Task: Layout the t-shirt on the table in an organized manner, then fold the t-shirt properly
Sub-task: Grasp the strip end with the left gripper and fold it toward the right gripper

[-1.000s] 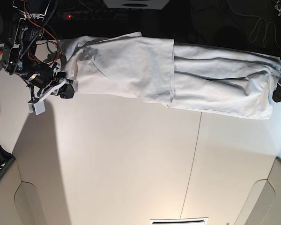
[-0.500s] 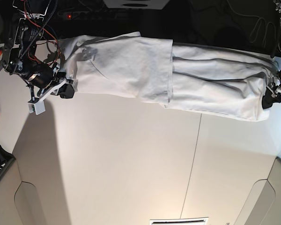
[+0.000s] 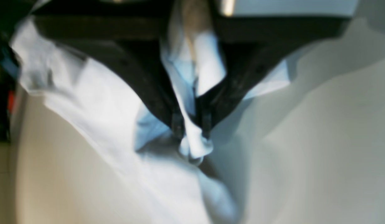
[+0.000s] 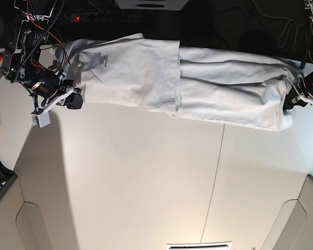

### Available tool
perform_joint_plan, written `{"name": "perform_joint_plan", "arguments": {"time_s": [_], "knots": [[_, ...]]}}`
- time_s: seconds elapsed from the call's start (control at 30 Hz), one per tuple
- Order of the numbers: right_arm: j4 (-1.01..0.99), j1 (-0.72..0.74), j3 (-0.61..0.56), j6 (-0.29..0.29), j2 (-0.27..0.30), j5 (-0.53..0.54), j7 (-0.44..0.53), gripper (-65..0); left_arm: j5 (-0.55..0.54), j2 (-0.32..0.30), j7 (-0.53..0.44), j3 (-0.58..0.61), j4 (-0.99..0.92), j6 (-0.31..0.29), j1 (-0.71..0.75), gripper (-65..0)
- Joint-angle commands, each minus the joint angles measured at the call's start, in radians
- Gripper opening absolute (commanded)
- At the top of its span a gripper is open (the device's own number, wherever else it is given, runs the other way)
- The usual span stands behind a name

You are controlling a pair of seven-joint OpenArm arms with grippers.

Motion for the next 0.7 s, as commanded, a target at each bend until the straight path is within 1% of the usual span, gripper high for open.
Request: {"name": "perform_joint_plan", "arguments": {"time_s": [0.0, 0.1, 0.2, 0.23, 0.27, 0.37, 0.53, 0.67], "knots": [[0.018, 0.010, 0.001, 0.004, 0.008, 0.018, 0.011, -65.0, -0.076, -0.025, 0.025, -0.024, 0.046, -0.014, -0.011, -65.0], [0.018, 0.010, 0.001, 0.004, 0.008, 0.018, 0.011, -65.0, -0.246, -0.025, 0.200, -0.068, 0.139, -0.014, -0.009, -65.0], [0.018, 0.010, 0.001, 0.004, 0.008, 0.018, 0.011, -65.0, -0.444, -0.025, 0.364, -0.078, 0.237, -0.014, 0.011, -65.0], [0.018, 0.010, 0.001, 0.004, 0.008, 0.019, 0.011, -65.0, -0.445, -0.022, 0.408, -0.078, 0.270, -0.014, 0.025, -65.0], [0.018, 0.010, 0.001, 0.004, 0.007, 0.018, 0.011, -65.0, -0.445, -0.016, 0.426, -0.078, 0.306, -0.014, 0.038, -65.0], [0.018, 0.010, 0.001, 0.004, 0.007, 0.018, 0.011, -65.0, -0.445, 0.017, 0.433, -0.078, 0.417, -0.014, 0.093, -65.0], [0.018, 0.010, 0.001, 0.004, 0.006, 0.019, 0.012, -65.0, -0.445, 0.123, 0.433, -0.074, 0.572, -0.014, 0.175, -65.0], [0.018, 0.011, 0.001, 0.004, 0.002, 0.019, 0.012, -65.0, -0.445, 0.195, 0.433, -0.074, 0.644, -0.014, 0.191, -65.0]]}}
